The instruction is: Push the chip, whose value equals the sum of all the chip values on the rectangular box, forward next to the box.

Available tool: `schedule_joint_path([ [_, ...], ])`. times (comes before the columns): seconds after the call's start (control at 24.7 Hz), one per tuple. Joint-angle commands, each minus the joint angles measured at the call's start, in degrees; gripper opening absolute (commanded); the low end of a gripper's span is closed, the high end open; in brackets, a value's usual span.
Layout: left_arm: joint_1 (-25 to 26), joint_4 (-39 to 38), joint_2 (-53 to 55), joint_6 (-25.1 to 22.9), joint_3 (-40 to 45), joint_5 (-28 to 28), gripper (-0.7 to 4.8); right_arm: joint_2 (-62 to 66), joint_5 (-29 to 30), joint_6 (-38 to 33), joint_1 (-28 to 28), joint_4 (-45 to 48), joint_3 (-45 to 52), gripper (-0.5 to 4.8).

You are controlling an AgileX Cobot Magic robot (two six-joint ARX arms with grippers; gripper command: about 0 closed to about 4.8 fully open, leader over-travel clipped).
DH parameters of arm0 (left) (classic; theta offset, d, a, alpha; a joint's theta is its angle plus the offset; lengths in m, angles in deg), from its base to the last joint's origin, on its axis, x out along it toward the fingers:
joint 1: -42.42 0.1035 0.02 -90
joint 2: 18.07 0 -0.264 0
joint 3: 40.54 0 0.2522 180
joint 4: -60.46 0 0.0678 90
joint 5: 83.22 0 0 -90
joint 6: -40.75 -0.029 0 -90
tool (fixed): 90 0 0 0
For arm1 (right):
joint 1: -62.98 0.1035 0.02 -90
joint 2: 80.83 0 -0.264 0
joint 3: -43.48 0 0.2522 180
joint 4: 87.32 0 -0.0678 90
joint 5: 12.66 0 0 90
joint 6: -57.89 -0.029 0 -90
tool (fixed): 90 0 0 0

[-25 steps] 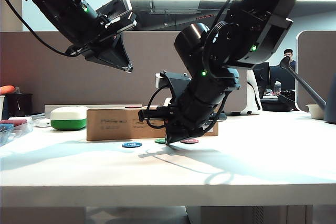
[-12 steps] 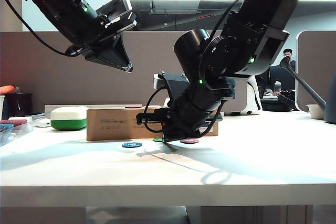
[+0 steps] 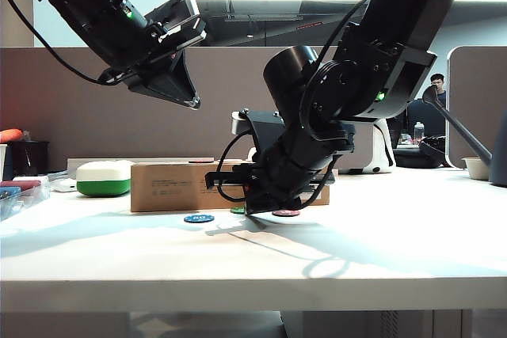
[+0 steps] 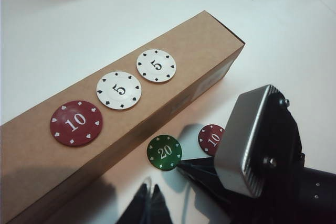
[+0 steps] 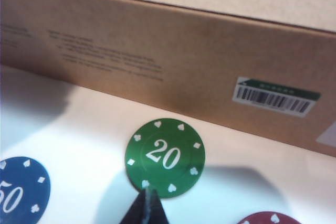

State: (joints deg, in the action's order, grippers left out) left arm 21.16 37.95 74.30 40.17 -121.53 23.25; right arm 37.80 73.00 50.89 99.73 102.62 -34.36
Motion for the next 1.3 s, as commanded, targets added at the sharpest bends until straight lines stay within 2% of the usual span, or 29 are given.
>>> schedule_joint_path([
  [0.04, -0.1, 0.7, -0.2, -0.2, -0.2, 0.3, -0.05, -0.4, 0.3, 0.0, 0.0, -0.1, 0.2, -0.05],
  [0.24, -0.1, 0.7, -0.2, -0.2, -0.2, 0.3, -0.05, -3.0, 0.4, -0.4, 0.0, -0.3, 0.2, -0.05],
  [0.97, -0.1, 0.7, -0.2, -0.2, -0.2, 0.3, -0.05, -23.8, 0.4, -0.5, 0.0, -29.9, 0.2, -0.05],
  [1.3, -0.1, 0.7, -0.2, -0.2, -0.2, 0.3, -0.05, -36.2, 0.4, -3.7, 0.0, -43.5, 0.2, -0.05],
])
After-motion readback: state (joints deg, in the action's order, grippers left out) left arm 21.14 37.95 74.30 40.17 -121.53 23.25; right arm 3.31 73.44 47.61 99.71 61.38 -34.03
